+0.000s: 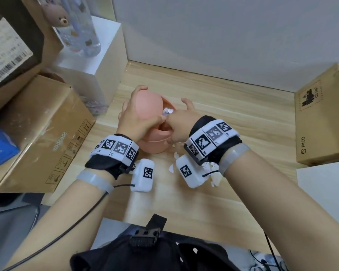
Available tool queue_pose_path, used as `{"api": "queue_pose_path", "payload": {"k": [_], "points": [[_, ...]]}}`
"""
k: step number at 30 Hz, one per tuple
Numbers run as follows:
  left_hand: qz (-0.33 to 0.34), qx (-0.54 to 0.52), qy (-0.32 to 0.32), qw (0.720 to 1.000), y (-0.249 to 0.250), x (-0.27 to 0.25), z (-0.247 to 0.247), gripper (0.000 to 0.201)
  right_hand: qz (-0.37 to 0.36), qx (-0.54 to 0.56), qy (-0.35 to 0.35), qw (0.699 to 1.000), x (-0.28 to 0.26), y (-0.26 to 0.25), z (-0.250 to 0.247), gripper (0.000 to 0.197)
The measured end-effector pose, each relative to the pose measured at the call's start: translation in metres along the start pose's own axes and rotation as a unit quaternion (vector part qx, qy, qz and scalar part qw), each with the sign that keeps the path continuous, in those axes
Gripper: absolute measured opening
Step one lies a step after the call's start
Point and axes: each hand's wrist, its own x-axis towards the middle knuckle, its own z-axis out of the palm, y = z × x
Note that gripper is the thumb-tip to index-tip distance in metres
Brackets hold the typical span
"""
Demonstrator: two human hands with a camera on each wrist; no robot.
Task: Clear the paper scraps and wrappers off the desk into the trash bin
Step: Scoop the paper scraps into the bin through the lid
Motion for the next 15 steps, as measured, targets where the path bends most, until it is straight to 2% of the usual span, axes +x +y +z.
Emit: {"api": "queue_pose_path", "payload": {"k": [2,4,7,9,11,15], "points": [[-0.004,-0.021,-0.001,1.000,-0.004,0.000,0.001,0.082,-0.018,0.071,0.104,0.992,-0.013,0.011,0.006,0.016],[-0.003,-0.019,0.007,1.000,-0.003,0.001,0.003,0.081,-0.030,0.171,0.176,0.969,-0.024,0.025,0.012,0.023],[-0.012,-0.034,0.007,0.999,-0.002,0.000,0.003,0.075,-0.044,0.345,0.246,0.905,-0.039,0.044,0.032,0.037],[-0.017,-0.042,0.000,0.999,0.000,0.000,0.002,0.074,0.015,0.432,0.270,0.860,-0.050,0.055,0.050,0.042],[-0.023,-0.051,-0.003,0.998,0.001,-0.001,0.003,0.074,0.108,0.464,0.237,0.847,-0.060,0.065,0.078,0.055],[-0.024,-0.053,-0.002,0.998,-0.001,0.000,0.004,0.075,0.273,0.375,0.012,0.886,-0.074,0.072,0.146,0.102]]}}
